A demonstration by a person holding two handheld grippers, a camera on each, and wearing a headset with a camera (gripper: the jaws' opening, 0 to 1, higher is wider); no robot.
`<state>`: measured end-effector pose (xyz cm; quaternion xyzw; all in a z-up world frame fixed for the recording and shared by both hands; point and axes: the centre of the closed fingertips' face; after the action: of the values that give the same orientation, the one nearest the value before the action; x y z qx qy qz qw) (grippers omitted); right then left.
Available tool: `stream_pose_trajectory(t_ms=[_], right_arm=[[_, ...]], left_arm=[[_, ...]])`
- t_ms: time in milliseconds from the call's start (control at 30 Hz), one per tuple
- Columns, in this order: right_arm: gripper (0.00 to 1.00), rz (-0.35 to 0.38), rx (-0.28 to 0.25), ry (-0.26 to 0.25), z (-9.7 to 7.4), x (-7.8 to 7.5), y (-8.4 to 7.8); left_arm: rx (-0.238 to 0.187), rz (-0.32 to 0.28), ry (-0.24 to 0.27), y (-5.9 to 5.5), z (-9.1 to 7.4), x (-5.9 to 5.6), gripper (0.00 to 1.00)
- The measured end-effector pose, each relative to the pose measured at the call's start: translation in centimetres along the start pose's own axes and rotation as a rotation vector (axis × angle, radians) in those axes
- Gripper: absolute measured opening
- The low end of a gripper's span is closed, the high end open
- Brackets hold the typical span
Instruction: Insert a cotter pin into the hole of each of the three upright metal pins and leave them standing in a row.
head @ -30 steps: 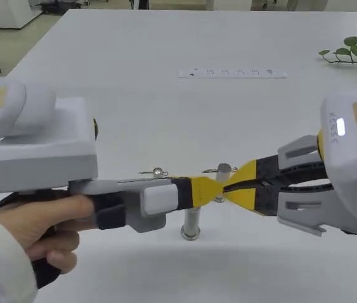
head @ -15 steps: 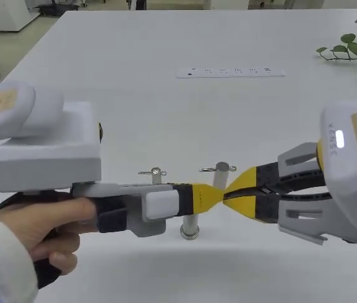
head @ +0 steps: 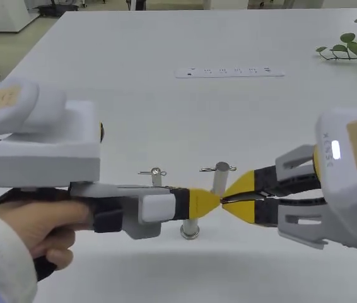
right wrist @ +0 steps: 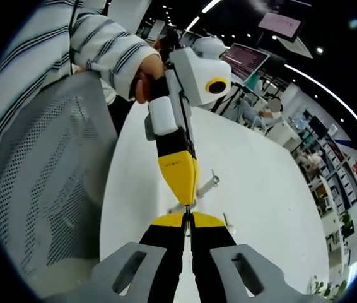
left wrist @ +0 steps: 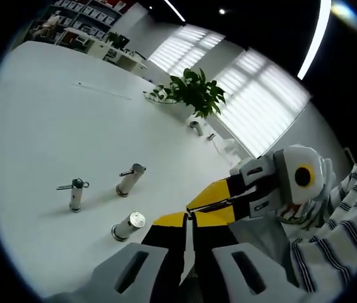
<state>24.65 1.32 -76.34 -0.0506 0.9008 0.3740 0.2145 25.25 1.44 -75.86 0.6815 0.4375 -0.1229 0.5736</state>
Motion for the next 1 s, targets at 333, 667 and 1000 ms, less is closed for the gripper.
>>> stream_pose_trajectory(t_ms=[333,667,1000], right_arm=[[0.03,0.039,-0.022,0.017,0.0,0.2,0.2],[0.24,0.194,-0.080,0.062,-0.1,0.7,0.4],[0.42,0.616,-0.215,0.210,-0.6,1.6,0.4]], left_arm=[[0.034,-0.041,0.015,-0.1,-0.3,0.0,0.00],[0.019,0.001,0.005,0.3,-1.2,0.1,0.00],[0.008,0.310,-0.123,0.4,-2.5,-2.2,0.00]])
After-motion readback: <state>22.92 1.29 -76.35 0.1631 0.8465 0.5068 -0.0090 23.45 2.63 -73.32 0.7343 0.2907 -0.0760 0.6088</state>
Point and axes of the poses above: the centre of the closed fingertips' face, and the gripper's own axes: z roughly forward along the fingers, x roughly to its left, y roughly out of its top, and after that the axes turned 2 degrees about -x, right-handed
